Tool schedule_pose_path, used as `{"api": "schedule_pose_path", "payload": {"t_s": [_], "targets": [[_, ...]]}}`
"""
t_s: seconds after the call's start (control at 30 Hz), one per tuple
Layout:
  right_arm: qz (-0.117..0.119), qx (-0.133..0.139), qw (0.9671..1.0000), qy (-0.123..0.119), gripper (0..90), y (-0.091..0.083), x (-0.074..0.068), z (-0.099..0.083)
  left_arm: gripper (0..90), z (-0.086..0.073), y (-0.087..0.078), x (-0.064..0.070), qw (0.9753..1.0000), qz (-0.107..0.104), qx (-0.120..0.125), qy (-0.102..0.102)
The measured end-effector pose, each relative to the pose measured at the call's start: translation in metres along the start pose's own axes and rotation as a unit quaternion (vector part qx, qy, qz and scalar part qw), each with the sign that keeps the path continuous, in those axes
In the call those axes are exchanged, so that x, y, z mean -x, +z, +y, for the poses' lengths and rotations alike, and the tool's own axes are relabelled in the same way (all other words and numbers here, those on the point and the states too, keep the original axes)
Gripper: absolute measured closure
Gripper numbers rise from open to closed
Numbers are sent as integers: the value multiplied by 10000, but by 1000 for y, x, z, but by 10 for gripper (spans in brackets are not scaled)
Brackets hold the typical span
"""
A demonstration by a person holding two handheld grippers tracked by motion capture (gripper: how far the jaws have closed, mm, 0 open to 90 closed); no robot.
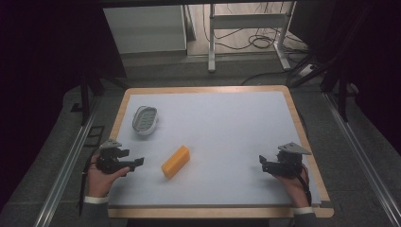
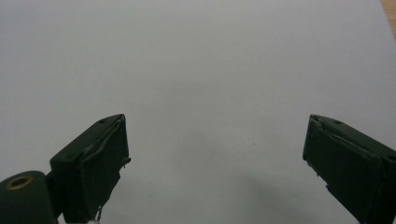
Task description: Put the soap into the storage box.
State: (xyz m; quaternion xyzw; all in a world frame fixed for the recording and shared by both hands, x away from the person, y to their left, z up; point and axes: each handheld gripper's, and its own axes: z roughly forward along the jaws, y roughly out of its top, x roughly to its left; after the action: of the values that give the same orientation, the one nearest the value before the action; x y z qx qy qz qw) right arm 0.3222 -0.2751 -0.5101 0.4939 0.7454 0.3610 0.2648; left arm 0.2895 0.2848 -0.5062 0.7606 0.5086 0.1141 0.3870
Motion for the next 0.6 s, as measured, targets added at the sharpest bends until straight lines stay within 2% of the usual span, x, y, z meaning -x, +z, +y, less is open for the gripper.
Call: {"api": "schedule_pose_path", "payload": {"t_s": [0.3,0.6], "targets": [[-91,67,9999,39,76,-2,3,0,205,0,-1,-1,10000,-31,-37,-76],[-114,80,9998,111,80,-7,8,-3,193,3,-6,4,10000,-48,24,-11]]}}
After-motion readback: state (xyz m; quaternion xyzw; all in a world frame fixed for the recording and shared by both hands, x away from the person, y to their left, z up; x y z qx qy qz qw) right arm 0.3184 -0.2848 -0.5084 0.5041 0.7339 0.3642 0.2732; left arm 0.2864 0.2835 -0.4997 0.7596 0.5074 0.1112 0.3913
